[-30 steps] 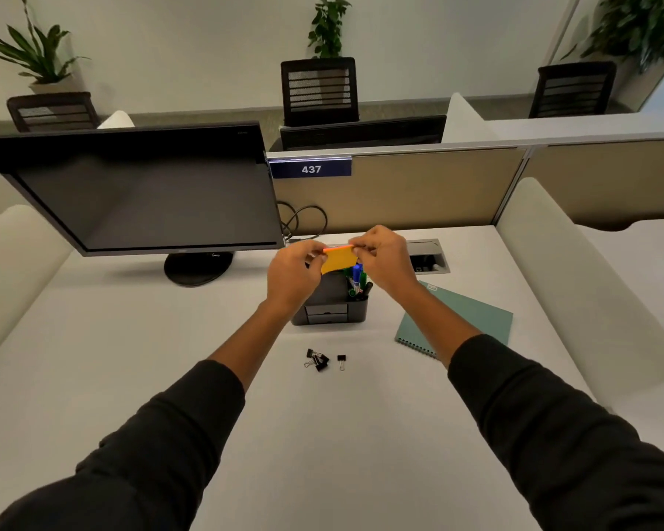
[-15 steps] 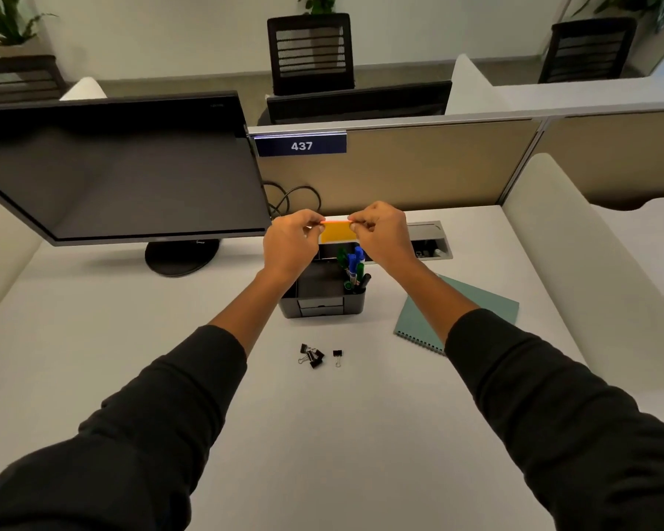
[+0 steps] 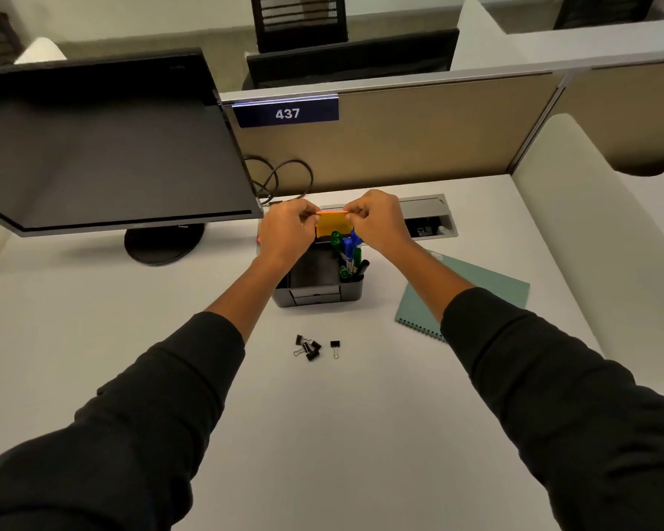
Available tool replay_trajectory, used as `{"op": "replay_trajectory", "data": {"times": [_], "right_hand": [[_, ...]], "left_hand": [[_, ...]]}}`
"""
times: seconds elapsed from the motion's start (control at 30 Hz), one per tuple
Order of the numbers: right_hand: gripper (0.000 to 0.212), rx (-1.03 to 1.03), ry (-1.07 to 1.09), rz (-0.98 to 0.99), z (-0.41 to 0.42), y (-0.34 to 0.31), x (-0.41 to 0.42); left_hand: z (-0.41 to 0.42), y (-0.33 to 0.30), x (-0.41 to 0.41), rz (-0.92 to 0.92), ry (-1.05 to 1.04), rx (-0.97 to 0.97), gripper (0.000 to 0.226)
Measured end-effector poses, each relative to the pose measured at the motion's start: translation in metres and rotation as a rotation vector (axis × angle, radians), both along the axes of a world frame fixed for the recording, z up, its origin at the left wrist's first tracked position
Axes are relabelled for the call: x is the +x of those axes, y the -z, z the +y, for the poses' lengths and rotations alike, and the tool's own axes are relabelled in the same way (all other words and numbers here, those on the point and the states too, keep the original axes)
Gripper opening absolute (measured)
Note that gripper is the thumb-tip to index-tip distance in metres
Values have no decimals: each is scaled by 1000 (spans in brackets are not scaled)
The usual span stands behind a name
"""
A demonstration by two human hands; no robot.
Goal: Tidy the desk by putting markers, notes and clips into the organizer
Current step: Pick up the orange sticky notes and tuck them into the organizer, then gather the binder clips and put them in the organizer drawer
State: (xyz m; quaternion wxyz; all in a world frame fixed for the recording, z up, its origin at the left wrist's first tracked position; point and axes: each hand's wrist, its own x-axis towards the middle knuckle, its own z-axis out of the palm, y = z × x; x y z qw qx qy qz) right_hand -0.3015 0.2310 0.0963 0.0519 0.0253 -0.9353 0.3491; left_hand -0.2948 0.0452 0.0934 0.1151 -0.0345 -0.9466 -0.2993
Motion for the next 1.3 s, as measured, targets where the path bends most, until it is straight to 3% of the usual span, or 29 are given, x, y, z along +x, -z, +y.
{"op": "replay_trajectory", "data": {"times": [0.63,1.3], "right_hand": [[23,5,-7,-106,-4,26,-16],[17,-116,44,23,2,23,19]], "left_hand": [[1,27,-17,-168,21,19,17],[-12,28,27,-132,92,60,18]]}}
